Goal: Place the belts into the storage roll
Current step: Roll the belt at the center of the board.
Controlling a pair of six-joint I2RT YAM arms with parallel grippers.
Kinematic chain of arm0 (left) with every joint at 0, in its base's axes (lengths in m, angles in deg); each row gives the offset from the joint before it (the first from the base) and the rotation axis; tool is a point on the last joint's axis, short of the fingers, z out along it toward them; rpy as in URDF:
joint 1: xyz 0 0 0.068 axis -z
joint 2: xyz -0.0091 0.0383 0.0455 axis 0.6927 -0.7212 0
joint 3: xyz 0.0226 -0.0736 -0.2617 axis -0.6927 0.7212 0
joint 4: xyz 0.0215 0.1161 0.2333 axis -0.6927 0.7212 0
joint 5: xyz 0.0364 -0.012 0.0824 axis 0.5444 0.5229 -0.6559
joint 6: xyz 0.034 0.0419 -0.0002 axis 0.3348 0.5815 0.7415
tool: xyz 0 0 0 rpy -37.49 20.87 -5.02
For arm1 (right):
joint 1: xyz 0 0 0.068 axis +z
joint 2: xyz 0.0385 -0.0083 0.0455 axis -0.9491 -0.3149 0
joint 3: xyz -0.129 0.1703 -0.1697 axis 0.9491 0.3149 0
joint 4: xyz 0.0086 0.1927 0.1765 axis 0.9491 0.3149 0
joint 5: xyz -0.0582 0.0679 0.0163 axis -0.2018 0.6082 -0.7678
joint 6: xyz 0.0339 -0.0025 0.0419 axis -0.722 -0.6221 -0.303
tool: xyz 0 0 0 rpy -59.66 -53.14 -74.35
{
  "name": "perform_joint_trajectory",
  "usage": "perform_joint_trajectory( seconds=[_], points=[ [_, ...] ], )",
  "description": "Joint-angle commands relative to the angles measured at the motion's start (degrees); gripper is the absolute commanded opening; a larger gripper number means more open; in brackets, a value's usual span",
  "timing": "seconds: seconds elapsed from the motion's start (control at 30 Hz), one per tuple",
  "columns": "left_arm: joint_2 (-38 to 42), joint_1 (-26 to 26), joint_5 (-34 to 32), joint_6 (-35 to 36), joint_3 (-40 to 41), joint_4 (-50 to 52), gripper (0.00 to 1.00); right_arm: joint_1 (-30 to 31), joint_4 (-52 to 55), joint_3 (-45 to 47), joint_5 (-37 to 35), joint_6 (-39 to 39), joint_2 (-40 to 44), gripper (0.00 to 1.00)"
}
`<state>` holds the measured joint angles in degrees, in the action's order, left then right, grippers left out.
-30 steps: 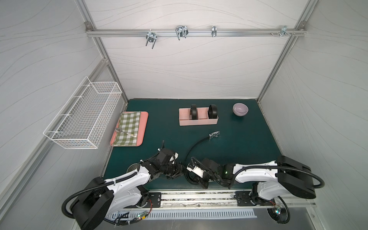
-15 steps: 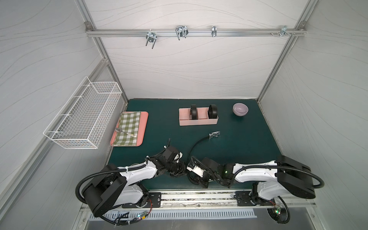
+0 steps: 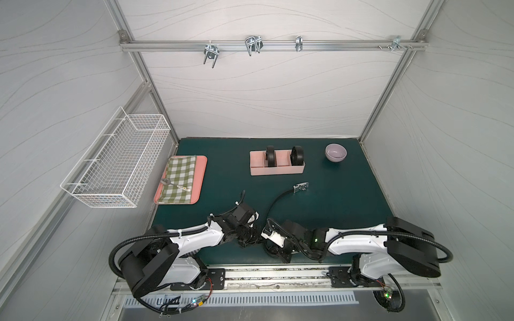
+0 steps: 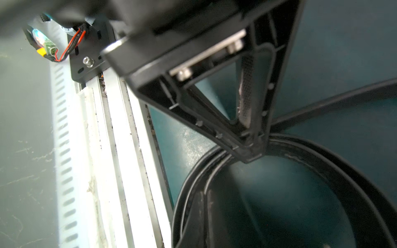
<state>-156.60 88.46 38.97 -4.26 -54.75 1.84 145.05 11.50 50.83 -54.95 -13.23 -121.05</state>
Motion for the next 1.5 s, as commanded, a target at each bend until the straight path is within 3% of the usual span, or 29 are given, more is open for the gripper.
perform_joint_trajectory(
  seconds=[0.0, 0.17, 0.4, 0.43, 0.57, 0.73, 0.8, 0.9, 0.93, 1.03, 1.13, 1.33, 1.47],
  points=[
    [0.59, 1.35, -1.45, 2.45, -1.75, 3.84, 0.04, -0.45, 1.81, 1.5, 0.86, -1.51, 1.45, 0.0],
    [1.32, 1.95, -4.01, 5.94, -4.27, 9.22, 0.04, -1.98, 3.9, 2.25, 1.2, -2.71, 5.75, 0.02],
    [-0.64, 3.61, -5.89, 7.07, -4.65, 8.93, 0.04, -2.84, 3.13, 3.09, 3.01, -3.93, 4.6, 0.08],
    [-0.87, 3.72, -6.49, 7.09, -4.65, 9.0, 0.04, -2.89, 2.63, 3.28, 3.2, -4.43, 4.66, 0.13],
    [-1.02, 3.83, -8.11, 7.59, -4.65, 10.37, 0.02, -3.01, 3.15, 4.2, 1.33, -6.44, 9.18, 0.48],
    [0.53, 3.81, -9.92, 8.58, -5.08, 12.94, 0.02, -5.39, 12.41, 3.12, -2.77, -6.81, 22.24, 0.72],
    [1.04, 3.81, -11.07, 9.21, -5.62, 14.73, 0.02, -8.25, 16.78, 2.09, -2.65, -6.85, 27.68, 0.79],
    [1.63, 3.89, -13.93, 10.28, -7.2, 19.58, 0.02, -14.33, 23.84, -1.55, -3.14, -5.72, 33.58, 0.98],
    [1.96, 3.89, -15.3, 10.67, -7.77, 21.5, 0.02, -17.01, 25.91, -3.64, -2.54, -4.73, 33.94, 0.99],
    [2.48, 4.35, -21.14, 12.36, -10.02, 27.94, 0.02, -24.86, 30.37, -10.57, -0.52, -1.46, 29.52, 0.99],
    [2.11, 4.35, -25.09, 14.25, -12.6, 32.56, 0.03, -31.42, 34.59, -18.68, 2.61, 1.68, 19.25, 0.99],
    [-0.6, 4.33, -30.01, 16.16, -15.29, 36.56, 0.03, -34.16, 43.37, -35.82, 5.53, 14.28, -3.36, 0.99],
    [-3.89, 4.42, -30.71, 17.13, -16.2, 36.9, 0.04, -33.58, 43.39, -42.58, 6.57, 22.21, -13.63, 0.99]
  ],
)
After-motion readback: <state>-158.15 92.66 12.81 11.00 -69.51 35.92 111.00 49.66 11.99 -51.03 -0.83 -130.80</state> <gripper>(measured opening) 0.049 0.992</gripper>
